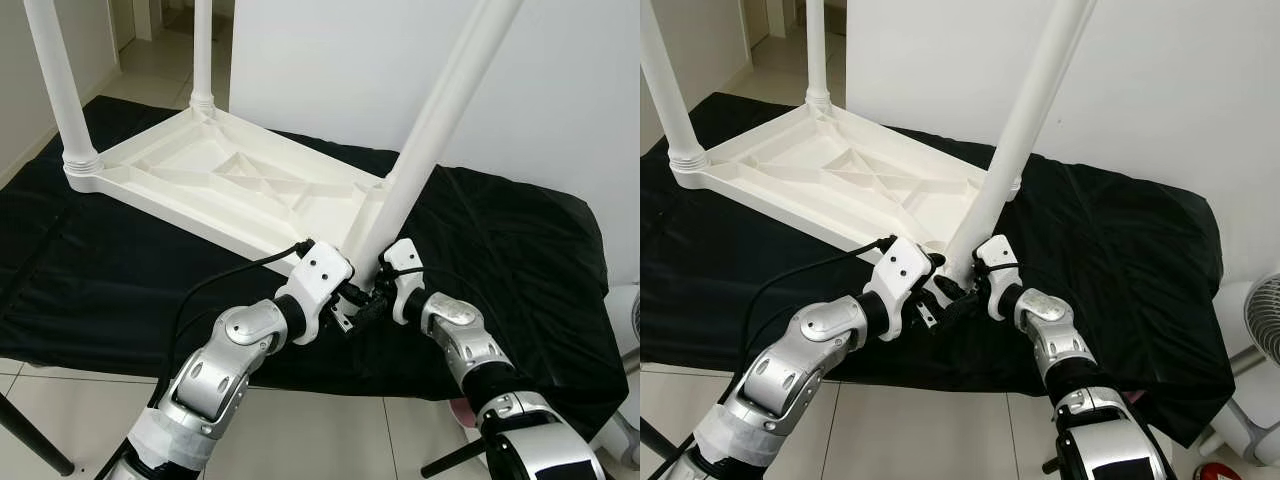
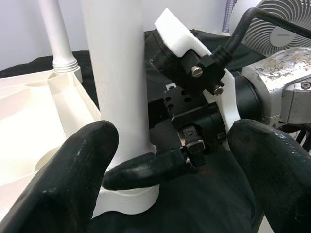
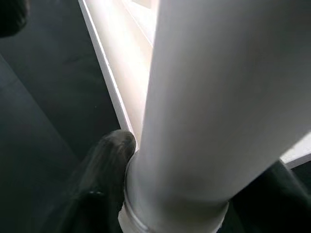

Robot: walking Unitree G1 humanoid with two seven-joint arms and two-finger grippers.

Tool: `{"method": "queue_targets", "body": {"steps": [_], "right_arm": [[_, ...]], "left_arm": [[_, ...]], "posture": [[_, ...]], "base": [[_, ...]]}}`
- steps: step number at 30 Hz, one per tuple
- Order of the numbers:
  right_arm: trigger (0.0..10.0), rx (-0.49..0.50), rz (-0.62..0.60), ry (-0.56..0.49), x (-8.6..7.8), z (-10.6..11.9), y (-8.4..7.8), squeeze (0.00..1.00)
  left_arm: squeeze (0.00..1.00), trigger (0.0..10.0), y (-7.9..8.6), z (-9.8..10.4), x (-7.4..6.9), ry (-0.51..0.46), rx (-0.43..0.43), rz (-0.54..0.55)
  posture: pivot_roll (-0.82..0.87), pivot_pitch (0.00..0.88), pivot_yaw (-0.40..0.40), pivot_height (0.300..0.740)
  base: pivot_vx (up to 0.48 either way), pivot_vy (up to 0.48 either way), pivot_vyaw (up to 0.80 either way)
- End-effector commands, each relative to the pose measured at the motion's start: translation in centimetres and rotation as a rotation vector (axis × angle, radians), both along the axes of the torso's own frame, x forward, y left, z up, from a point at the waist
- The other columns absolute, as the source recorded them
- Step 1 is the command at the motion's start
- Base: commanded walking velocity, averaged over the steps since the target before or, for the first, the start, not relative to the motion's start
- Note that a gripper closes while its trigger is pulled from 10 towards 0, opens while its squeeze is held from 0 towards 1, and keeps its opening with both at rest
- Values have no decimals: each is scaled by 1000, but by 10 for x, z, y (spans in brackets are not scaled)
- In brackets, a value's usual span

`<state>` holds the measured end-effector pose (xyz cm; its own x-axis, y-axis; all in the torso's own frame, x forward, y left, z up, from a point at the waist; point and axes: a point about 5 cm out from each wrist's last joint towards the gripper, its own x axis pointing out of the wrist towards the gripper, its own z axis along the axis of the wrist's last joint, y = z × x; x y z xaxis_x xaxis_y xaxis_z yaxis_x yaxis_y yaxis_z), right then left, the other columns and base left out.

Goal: Building children table

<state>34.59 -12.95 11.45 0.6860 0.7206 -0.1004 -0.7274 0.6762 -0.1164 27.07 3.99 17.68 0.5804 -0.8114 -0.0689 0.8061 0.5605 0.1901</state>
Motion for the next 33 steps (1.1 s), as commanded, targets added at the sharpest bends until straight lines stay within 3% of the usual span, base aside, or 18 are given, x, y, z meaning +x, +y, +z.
{"method": "queue_targets", "body": {"steps": [1, 12, 13, 15, 16, 23, 25, 28, 31, 33], "right_arm": [[0, -24, 20, 42, -3, -9, -2, 0], [0, 22, -51, 41, -5, -14, -17, 0], [5490, 38, -79, 41, -6, -14, -20, 0], [5490, 38, -79, 41, -6, -14, -20, 0], [10000, 55, -97, 38, -6, -14, -22, 0], [10000, 134, -224, -6, -13, -14, -21, 0], [10000, 154, -352, -43, -15, -13, -17, 0], [10000, 162, -405, -57, -16, -13, -15, 0], [10000, 240, -637, 7, -24, -13, 2, 0], [10000, 245, -697, 27, -25, -13, 3, 0]], "left_arm": [[0, 10000, -3, 0, 1, -1, 7, 5], [0, 10000, -3, -3, -3, 13, 15, -12], [0, 10000, -3, -4, -4, 15, 18, -14], [0, 10000, -3, -4, -4, 15, 18, -14], [0, 10000, -2, -5, -5, 17, 20, -16], [0, 10000, -1, -7, -6, 23, 27, -15], [0, 10000, -1, -7, -5, 21, 27, -12], [0, 10000, -1, -7, -5, 20, 27, -12], [0, 10000, 0, -8, -6, 21, 39, -16], [0, 10000, 0, -9, -6, 21, 40, -17]], "posture": [[82, 0, -192, 740], [71, 0, -182, 740], [71, 0, -182, 740], [71, 0, -182, 740], [70, 0, -183, 740], [72, 0, -190, 740], [70, 0, -191, 740], [70, 0, -191, 740], [65, 0, -190, 740], [64, 0, -189, 740]], "base": [[0, 0, 0], [0, 0, 0], [0, 0, 0], [0, 0, 0], [0, 0, 0], [0, 0, 0], [0, 0, 0], [0, 0, 0], [0, 0, 0], [0, 0, 0]]}}
